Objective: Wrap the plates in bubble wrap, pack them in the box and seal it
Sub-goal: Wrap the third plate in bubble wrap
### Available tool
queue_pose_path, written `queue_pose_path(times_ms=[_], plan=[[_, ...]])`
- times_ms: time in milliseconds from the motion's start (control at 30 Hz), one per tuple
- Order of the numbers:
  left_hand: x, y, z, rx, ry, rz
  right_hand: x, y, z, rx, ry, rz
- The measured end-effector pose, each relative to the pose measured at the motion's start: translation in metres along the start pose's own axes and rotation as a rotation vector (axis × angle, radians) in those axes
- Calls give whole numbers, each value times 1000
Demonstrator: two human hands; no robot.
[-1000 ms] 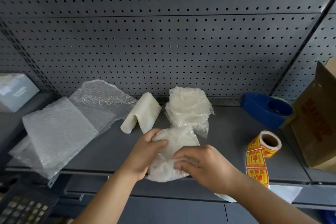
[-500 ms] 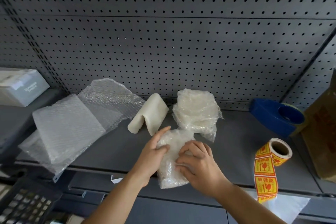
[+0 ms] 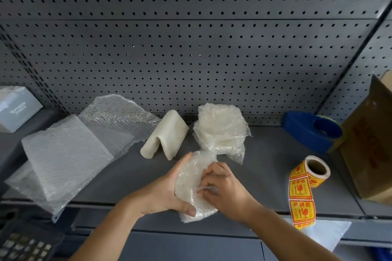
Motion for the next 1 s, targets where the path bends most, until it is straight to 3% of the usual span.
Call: queue_pose_path(times_ms=[233, 600, 800, 1000], plan=[[1, -2, 1, 37, 48, -155, 2, 1, 3, -12, -16, -80], [12, -7, 9, 26, 93, -199, -23, -28, 21, -110, -79, -249], [22, -5, 16, -19, 112, -176, -33, -30, 8, 149, -70, -163], [25, -7, 10, 7, 143, -156, -26, -31, -13, 163, 124, -232]])
Point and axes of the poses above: each hand's wrist, its own x-axis towards the middle knuckle, its own y-axis out of the palm, z = x × y, the point moved 7 cm from there along x, towards the middle knuckle, and after that the axes turned 2 degrees about x, right-handed, at the moved point
